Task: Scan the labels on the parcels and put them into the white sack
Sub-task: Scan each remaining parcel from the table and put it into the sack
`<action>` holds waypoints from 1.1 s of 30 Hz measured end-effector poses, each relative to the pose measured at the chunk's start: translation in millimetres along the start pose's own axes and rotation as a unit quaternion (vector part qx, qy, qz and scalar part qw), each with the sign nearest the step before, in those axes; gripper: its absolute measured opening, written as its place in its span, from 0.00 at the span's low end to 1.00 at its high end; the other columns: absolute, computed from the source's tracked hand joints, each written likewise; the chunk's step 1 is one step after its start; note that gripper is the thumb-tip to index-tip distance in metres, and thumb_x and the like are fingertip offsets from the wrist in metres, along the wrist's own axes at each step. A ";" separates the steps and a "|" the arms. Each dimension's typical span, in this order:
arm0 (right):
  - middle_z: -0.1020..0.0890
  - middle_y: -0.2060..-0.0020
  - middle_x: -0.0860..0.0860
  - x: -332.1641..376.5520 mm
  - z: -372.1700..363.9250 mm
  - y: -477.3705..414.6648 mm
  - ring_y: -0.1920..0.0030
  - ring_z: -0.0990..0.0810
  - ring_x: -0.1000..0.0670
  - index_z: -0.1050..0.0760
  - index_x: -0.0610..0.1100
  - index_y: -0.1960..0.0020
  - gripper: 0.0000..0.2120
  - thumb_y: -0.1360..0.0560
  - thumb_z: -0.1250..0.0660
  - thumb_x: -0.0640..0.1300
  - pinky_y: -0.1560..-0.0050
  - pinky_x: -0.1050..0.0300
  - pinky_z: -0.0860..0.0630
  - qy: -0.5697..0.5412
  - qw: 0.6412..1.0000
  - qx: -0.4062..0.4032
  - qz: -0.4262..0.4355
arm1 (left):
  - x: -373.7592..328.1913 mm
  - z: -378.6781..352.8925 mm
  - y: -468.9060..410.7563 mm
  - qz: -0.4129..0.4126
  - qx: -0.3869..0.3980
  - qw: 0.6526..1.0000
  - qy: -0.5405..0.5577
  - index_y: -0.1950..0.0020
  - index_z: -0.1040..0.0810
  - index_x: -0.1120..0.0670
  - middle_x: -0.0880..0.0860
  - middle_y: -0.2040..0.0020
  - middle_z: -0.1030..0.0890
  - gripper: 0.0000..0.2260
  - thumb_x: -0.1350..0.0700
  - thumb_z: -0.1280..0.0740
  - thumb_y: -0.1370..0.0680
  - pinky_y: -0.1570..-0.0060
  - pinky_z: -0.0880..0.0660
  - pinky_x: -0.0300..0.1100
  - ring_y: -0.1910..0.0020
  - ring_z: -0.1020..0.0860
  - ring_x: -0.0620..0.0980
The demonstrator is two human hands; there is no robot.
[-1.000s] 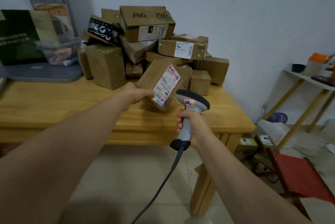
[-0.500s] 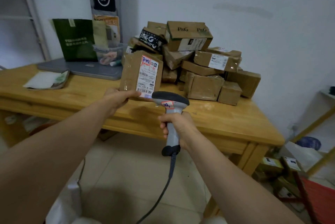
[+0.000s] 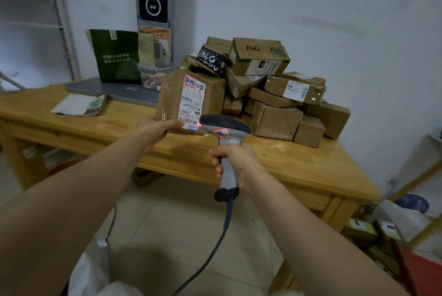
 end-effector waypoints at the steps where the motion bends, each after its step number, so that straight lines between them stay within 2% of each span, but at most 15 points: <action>1: 0.23 0.78 0.49 0.8 -0.6 0.2 0.79 0.27 0.52 0.26 0.40 0.64 0.07 0.30 0.29 0.35 0.76 0.61 0.27 0.003 1.000 -0.001 0.000 | 0.0 1.3 0.0 0.000 -0.004 1.000 0.001 0.42 0.25 0.58 0.55 0.44 0.19 0.26 0.56 0.21 0.36 0.39 0.24 0.46 0.44 0.21 0.52; 6: 0.23 0.78 0.49 2.6 -4.7 -0.2 0.80 0.27 0.52 0.26 0.39 0.65 0.08 0.30 0.29 0.35 0.76 0.61 0.27 0.015 1.000 -0.001 -0.005 | 0.7 6.0 0.2 -0.003 -0.015 1.000 -0.011 0.44 0.25 0.57 0.55 0.45 0.20 0.25 0.54 0.21 0.36 0.41 0.24 0.45 0.45 0.21 0.51; 16: 0.23 0.77 0.48 2.4 -12.8 -4.4 0.79 0.27 0.52 0.25 0.39 0.64 0.07 0.30 0.29 0.35 0.76 0.61 0.27 0.036 0.999 0.001 -0.006 | 2.1 14.7 3.7 0.001 -0.031 0.999 -0.017 0.36 0.28 0.60 0.56 0.43 0.21 0.32 0.53 0.21 0.35 0.39 0.25 0.47 0.44 0.23 0.51; 21: 0.22 0.76 0.48 1.1 -24.1 -7.3 0.79 0.27 0.52 0.24 0.38 0.59 0.05 0.30 0.28 0.34 0.76 0.62 0.28 -0.004 1.000 0.015 -0.005 | 4.5 27.6 6.9 0.007 -0.041 0.999 0.016 0.35 0.29 0.60 0.55 0.44 0.22 0.32 0.53 0.21 0.35 0.46 0.24 0.41 0.45 0.23 0.50; 25: 0.23 0.76 0.48 -4.3 -42.7 -10.8 0.80 0.28 0.52 0.25 0.38 0.58 0.05 0.30 0.29 0.34 0.76 0.62 0.28 -0.044 0.998 0.043 -0.025 | 11.9 51.7 13.2 0.028 -0.056 0.997 0.055 0.37 0.29 0.57 0.52 0.48 0.23 0.30 0.50 0.23 0.33 0.44 0.23 0.43 0.48 0.24 0.49; 27: 0.23 0.77 0.48 -10.7 -57.2 -12.3 0.80 0.28 0.52 0.24 0.39 0.61 0.04 0.30 0.30 0.33 0.76 0.62 0.28 -0.057 0.996 0.057 -0.043 | 17.9 71.9 17.8 0.042 -0.076 0.994 0.073 0.40 0.28 0.55 0.52 0.50 0.22 0.27 0.48 0.23 0.33 0.50 0.22 0.42 0.53 0.24 0.47; 33: 0.25 0.77 0.48 -42.5 -120.6 -9.0 0.80 0.30 0.53 0.29 0.40 0.65 0.09 0.27 0.33 0.34 0.77 0.63 0.30 -0.105 0.976 0.132 -0.140 | 62.4 167.4 38.7 0.087 -0.203 0.973 0.062 0.33 0.31 0.57 0.55 0.43 0.24 0.38 0.40 0.24 0.35 0.61 0.22 0.45 0.48 0.22 0.54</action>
Point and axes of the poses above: each hand's wrist, its own y-axis away from the middle knuckle, its own z-axis out of the back of the hand, x = y × z, the point moved 7 cm from there along -y, towards the middle knuckle
